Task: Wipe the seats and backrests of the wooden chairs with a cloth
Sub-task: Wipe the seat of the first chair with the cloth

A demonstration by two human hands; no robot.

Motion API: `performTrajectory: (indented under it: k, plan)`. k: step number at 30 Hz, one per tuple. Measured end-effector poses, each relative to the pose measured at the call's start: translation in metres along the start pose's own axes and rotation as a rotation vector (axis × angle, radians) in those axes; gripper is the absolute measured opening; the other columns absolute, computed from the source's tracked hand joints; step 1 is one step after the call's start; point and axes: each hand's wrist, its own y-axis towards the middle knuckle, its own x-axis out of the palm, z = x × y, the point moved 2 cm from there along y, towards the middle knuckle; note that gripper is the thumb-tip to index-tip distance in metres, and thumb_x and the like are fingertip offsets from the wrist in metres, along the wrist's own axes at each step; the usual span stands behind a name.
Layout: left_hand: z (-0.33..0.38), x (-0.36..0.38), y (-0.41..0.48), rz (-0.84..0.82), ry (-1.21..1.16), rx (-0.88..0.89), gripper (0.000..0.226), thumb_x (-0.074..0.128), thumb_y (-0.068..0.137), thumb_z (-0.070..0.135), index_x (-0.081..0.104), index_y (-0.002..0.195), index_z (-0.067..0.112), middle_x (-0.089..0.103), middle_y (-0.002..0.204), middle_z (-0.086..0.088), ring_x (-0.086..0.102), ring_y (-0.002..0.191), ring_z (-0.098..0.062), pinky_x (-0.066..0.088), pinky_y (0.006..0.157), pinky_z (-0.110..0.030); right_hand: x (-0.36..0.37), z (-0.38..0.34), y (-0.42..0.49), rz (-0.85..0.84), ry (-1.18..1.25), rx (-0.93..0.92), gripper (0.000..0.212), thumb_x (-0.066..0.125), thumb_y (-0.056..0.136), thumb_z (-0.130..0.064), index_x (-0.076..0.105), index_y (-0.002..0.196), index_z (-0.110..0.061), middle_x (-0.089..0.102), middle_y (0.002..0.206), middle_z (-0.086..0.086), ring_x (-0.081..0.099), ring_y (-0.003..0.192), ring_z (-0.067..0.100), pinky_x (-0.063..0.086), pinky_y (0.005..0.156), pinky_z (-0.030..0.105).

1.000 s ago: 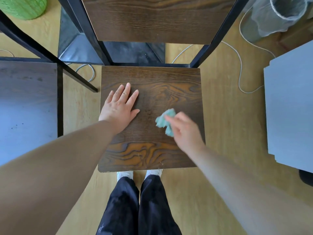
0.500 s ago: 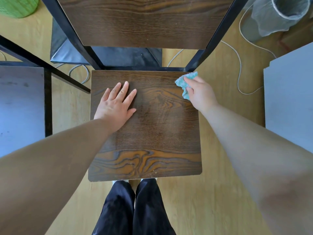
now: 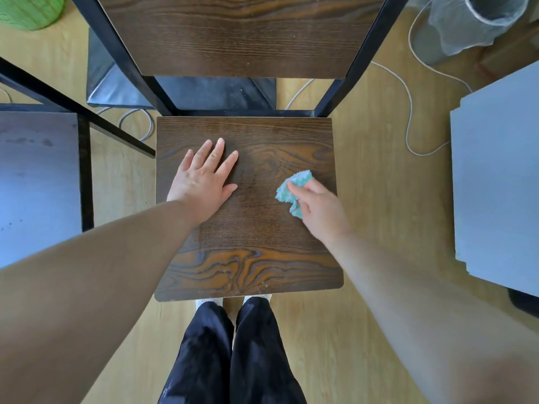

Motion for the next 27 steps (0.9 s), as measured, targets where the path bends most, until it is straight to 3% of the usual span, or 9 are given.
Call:
performTrajectory:
  k: [4, 7, 13, 17, 20, 24, 27]
  plan:
    - [0.005, 0.003, -0.005, 0.000, 0.000, 0.010, 0.067, 0.026, 0.102, 0.054, 0.001, 0.159, 0.029, -0.004, 0.167, -0.005, -0.005, 0.153, -0.025, 0.007, 0.124, -0.046, 0.027, -0.024, -0.044, -0.054, 0.014, -0.056, 0.048, 0.060, 0.090, -0.003, 0.057, 0.136, -0.017, 0.056, 0.100, 0.000, 0.059, 0.085, 0.019, 0.055, 0.072, 0.035]
    - [0.009, 0.010, -0.009, 0.003, 0.010, 0.019, 0.067, 0.028, 0.102, 0.054, 0.003, 0.159, 0.029, -0.002, 0.167, -0.005, -0.003, 0.153, -0.026, 0.008, 0.124, -0.046, 0.047, -0.041, -0.075, -0.075, 0.029, -0.089, 0.051, 0.067, 0.087, -0.002, 0.057, 0.135, -0.015, 0.058, 0.102, 0.000, 0.060, 0.088, 0.018, 0.059, 0.077, 0.033]
    - [0.014, 0.019, -0.018, -0.004, 0.021, 0.033, 0.068, 0.030, 0.102, 0.054, 0.005, 0.159, 0.028, -0.001, 0.167, -0.006, -0.002, 0.153, -0.026, 0.009, 0.124, -0.047, 0.079, -0.062, -0.117, -0.176, 0.106, -0.135, 0.052, 0.064, 0.085, 0.002, 0.059, 0.134, -0.015, 0.056, 0.096, 0.000, 0.056, 0.084, 0.018, 0.056, 0.072, 0.032]
    - [0.015, 0.019, -0.022, -0.017, 0.043, 0.033, 0.068, 0.030, 0.102, 0.055, 0.004, 0.159, 0.028, -0.002, 0.167, -0.006, -0.002, 0.153, -0.026, 0.009, 0.124, -0.047, 0.059, -0.061, -0.107, -0.250, 0.188, -0.102, 0.046, 0.051, 0.098, -0.004, 0.053, 0.140, -0.022, 0.051, 0.106, -0.005, 0.049, 0.089, 0.009, 0.044, 0.074, 0.020]
    - [0.015, 0.018, -0.019, -0.016, 0.050, 0.031, 0.068, 0.029, 0.102, 0.055, 0.003, 0.159, 0.028, -0.003, 0.167, -0.006, -0.003, 0.153, -0.026, 0.009, 0.124, -0.047, 0.023, -0.047, -0.079, -0.137, 0.213, -0.111, 0.044, 0.052, 0.096, -0.005, 0.058, 0.135, -0.025, 0.050, 0.098, -0.007, 0.051, 0.080, 0.009, 0.042, 0.069, 0.018]
    - [0.019, 0.019, -0.017, -0.007, 0.037, 0.012, 0.068, 0.027, 0.102, 0.055, 0.002, 0.159, 0.028, -0.004, 0.167, -0.007, -0.005, 0.153, -0.026, 0.008, 0.124, -0.047, -0.033, -0.008, -0.019, 0.098, 0.183, -0.121, 0.041, 0.054, 0.091, 0.003, 0.068, 0.124, -0.017, 0.054, 0.088, 0.007, 0.050, 0.074, 0.015, 0.037, 0.066, 0.022]
    - [0.019, 0.020, -0.016, -0.017, 0.059, 0.018, 0.068, 0.026, 0.102, 0.056, 0.001, 0.159, 0.028, -0.006, 0.167, -0.006, -0.006, 0.153, -0.025, 0.008, 0.124, -0.047, -0.074, 0.019, 0.027, 0.136, 0.082, -0.134, 0.038, 0.053, 0.094, 0.000, 0.067, 0.125, -0.018, 0.053, 0.089, 0.007, 0.049, 0.074, 0.016, 0.036, 0.067, 0.022]
